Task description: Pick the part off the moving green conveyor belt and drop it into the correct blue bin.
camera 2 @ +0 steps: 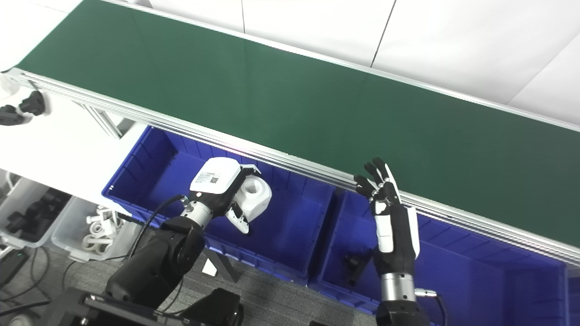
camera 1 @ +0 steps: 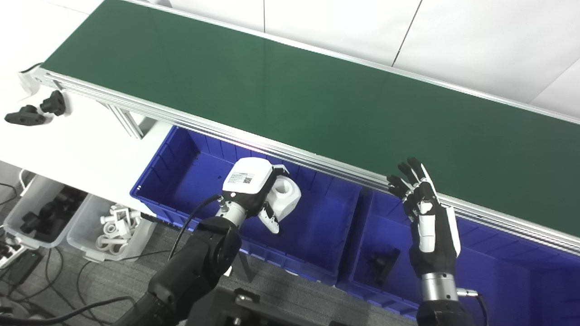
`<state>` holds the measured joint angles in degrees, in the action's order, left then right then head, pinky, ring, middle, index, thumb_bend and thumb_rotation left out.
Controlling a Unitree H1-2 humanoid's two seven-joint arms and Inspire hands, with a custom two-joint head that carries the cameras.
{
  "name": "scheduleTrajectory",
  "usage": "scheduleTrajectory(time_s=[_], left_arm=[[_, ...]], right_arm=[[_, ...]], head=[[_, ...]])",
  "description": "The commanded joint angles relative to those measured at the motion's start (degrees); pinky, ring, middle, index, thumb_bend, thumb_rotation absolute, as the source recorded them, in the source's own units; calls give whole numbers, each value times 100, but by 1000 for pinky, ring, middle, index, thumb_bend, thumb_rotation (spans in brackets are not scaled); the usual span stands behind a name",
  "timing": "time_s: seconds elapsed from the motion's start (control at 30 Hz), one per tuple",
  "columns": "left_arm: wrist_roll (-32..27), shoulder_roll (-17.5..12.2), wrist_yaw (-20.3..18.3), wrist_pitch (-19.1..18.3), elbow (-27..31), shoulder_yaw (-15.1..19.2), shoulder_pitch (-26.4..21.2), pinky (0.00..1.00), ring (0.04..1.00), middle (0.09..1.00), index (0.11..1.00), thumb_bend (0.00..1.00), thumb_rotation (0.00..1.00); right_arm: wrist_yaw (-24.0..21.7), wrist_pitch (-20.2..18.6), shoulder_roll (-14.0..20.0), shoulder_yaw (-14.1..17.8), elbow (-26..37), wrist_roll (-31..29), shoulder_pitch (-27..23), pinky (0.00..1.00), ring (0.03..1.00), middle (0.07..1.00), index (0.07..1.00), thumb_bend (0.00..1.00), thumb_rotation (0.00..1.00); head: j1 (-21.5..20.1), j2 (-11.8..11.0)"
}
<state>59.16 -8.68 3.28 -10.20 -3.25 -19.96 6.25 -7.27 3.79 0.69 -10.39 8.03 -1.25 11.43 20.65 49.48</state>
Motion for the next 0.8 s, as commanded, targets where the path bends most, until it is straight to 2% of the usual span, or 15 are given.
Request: scheduleTrajectory(time_s=[0.0, 0.13, 0.2, 0.23, 0.27, 0.37, 0.4, 0.47, 0.77], left_arm=[[-37, 42, 223, -77, 130, 52, -139, 288, 377, 502, 537, 496, 0], [92, -15, -42, -273, 273, -53, -133, 286, 385, 505, 534, 499, 0], [302, -87, -523, -552, 418, -178, -151, 352, 484, 600, 504, 516, 61], [408, -111, -846, -738, 529, -233, -158, 457, 581, 671, 605, 754, 234], [518, -130, -1168, -916, 636, -276, -165, 589, 687, 737, 696, 892, 387], [738, -175, -1726, -1185, 834, -356, -178, 692, 775, 800, 768, 969, 500], [784, -191, -1824, -1224, 871, -381, -183, 725, 807, 826, 797, 986, 558], [804, -202, -1911, -1242, 913, -393, -185, 731, 822, 839, 815, 998, 606], [745, -205, -2187, -1266, 1137, -404, -164, 751, 852, 869, 831, 1000, 652]], right_arm=[[-56, 119, -2, -7, 126, -34, -61, 812, 825, 904, 935, 828, 942], [-60, 127, 4, -11, 116, -30, -59, 815, 824, 902, 933, 827, 942], [-61, 121, -1, -12, 119, -40, -57, 813, 826, 903, 934, 829, 941], [-57, 111, -5, -12, 125, -38, -55, 811, 827, 902, 934, 831, 941], [-58, 99, -10, -14, 130, -48, -54, 813, 829, 904, 934, 832, 938], [-60, 84, -23, -13, 145, -74, -50, 814, 830, 903, 933, 833, 936], [-63, 80, -24, -12, 149, -87, -48, 813, 830, 903, 933, 830, 935], [-61, 85, -21, -14, 146, -83, -48, 814, 831, 904, 934, 829, 935], [-58, 78, 0, -16, 168, -57, -39, 818, 831, 909, 939, 840, 944]], head=[[8, 5], [-1, -7], [-1, -7], [-1, -7], [-17, -5], [-17, -5], [-17, -5], [-17, -5], [-42, -16]])
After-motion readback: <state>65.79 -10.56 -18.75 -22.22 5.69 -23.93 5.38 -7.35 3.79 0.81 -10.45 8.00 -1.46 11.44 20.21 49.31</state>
